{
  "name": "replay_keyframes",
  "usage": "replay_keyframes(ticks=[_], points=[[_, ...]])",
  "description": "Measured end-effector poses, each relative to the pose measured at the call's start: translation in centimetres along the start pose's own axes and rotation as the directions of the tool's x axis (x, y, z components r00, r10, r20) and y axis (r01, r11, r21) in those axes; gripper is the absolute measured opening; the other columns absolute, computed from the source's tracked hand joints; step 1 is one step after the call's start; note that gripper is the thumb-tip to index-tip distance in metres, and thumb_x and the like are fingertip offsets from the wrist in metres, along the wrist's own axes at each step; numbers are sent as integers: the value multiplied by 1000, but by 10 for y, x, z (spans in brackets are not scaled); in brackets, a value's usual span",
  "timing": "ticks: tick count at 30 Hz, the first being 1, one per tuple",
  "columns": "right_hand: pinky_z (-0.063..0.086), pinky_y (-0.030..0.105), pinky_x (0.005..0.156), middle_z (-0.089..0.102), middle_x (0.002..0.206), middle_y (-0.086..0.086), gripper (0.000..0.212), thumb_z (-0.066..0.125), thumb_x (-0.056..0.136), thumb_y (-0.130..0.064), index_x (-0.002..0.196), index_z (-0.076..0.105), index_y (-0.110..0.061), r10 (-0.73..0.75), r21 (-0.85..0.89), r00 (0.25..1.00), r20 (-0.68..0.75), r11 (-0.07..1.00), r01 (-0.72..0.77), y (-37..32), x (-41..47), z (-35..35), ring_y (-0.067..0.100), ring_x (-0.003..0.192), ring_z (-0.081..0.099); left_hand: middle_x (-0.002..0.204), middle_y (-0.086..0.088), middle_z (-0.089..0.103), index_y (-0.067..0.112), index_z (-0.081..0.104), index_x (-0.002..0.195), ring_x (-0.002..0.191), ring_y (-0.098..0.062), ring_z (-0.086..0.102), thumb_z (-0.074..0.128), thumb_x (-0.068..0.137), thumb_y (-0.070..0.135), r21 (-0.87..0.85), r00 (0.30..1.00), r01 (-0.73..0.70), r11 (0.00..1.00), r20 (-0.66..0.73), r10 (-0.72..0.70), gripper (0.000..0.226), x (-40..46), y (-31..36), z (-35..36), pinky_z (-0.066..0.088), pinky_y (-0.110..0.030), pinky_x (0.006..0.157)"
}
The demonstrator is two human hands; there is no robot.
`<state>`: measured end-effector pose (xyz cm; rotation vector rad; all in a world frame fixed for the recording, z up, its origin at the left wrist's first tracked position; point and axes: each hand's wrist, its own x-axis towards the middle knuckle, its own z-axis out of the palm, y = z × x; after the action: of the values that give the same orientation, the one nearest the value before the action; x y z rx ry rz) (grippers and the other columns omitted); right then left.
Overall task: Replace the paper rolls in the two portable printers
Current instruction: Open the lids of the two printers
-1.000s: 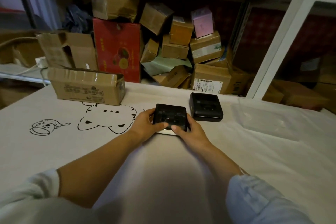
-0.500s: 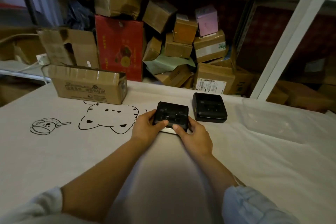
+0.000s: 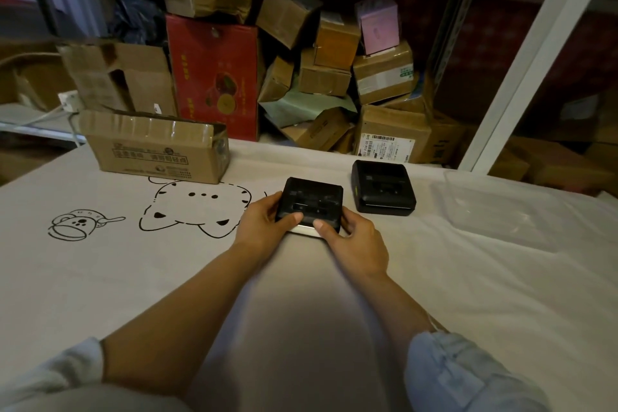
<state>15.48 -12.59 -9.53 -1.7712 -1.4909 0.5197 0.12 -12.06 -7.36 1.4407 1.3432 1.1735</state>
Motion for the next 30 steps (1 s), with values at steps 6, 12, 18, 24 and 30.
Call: replay_keyframes(ticks=[6,12,18,24,30], points=[[48,29,82,68,119,-9,49,61,82,-57,125,59,-35,5,2,1000,-8,1000,-5,-1,0,1,16,110,61,113,2,67,15,57,127,104,-12,62,64,87,14,27,1000,-6,1000,0,6,41,2,-2,1,45,-24,94],[46,27,77,68,118,-8,49,58,85,-57,127,58,-33,-13,-4,1000,-8,1000,13,-2,-2,0,15,108,62,116,1,67,18,56,128,106,-13,61,63,88,19,70,1000,-24,997,-13,25,40,1,-2,1,45,-28,97],[46,27,84,65,123,-8,53,61,84,-55,132,53,-35,-34,0,999,21,999,34,-1,-3,-2,16,116,59,127,-5,60,10,47,135,105,-8,55,62,87,8,43,1000,12,999,14,-12,50,-1,2,0,40,-19,91],[48,32,94,61,131,-8,68,61,83,-57,144,38,-36,-73,1,995,60,997,73,-2,-5,-2,15,122,56,129,-6,60,9,45,136,109,-11,56,64,85,5,36,996,67,997,48,-69,55,-3,3,-13,41,-23,96],[49,26,84,67,121,-11,60,57,82,-62,136,50,-36,-82,28,996,44,996,80,-6,-7,-1,12,113,60,124,-4,64,14,51,134,109,-13,59,67,84,25,179,999,45,983,-13,-44,53,2,-1,-19,42,-26,100]])
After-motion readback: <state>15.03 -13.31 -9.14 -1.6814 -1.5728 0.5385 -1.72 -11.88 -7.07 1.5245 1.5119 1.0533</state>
